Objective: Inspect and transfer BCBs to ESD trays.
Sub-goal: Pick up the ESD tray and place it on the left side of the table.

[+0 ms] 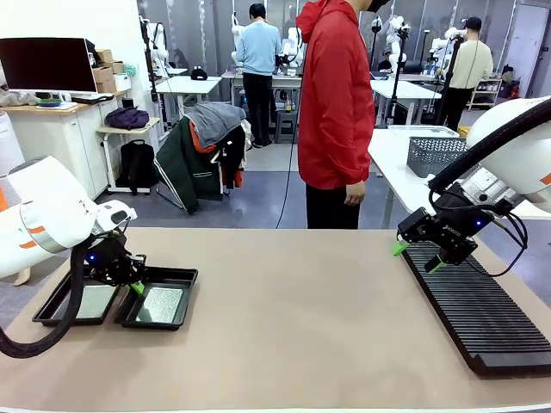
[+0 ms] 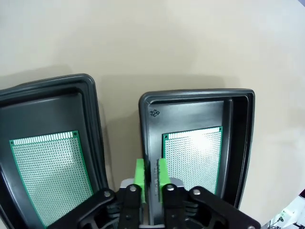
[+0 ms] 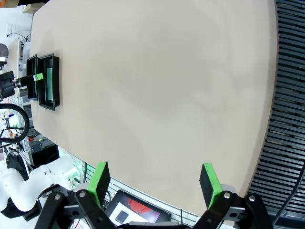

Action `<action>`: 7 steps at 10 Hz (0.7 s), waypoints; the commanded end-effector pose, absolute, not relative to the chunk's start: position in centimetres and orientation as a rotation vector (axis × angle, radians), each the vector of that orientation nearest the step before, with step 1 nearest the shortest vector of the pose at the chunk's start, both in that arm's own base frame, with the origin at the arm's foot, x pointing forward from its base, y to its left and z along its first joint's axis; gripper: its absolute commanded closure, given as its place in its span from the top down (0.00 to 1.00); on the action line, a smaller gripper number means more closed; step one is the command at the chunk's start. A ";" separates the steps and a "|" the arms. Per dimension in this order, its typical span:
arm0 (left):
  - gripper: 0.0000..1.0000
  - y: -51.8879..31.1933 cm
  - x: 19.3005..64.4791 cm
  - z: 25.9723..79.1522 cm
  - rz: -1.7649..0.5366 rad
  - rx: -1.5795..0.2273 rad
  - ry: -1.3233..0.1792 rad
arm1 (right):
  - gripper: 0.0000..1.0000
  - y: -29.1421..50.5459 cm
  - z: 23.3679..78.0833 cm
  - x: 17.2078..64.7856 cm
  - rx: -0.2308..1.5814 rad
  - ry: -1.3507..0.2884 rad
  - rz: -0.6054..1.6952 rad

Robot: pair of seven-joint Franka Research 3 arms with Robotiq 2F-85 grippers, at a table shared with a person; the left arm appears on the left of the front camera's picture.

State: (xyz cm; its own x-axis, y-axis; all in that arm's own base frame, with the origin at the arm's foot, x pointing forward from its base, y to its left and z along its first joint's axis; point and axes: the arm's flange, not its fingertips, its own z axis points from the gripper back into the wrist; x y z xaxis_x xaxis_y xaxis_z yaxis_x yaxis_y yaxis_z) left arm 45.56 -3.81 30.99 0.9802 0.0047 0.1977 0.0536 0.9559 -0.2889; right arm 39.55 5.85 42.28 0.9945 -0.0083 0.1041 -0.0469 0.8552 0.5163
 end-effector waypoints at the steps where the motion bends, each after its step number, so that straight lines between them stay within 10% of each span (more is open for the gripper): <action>1: 0.35 -4.2 45.5 31.8 -0.021 -0.260 -0.192 | 1.00 6.1 42.5 39.7 0.542 -0.096 0.004; 7: 0.89 -5.4 43.2 38.0 -0.030 -0.157 -0.197 | 1.00 6.1 42.5 39.7 0.542 -0.096 0.004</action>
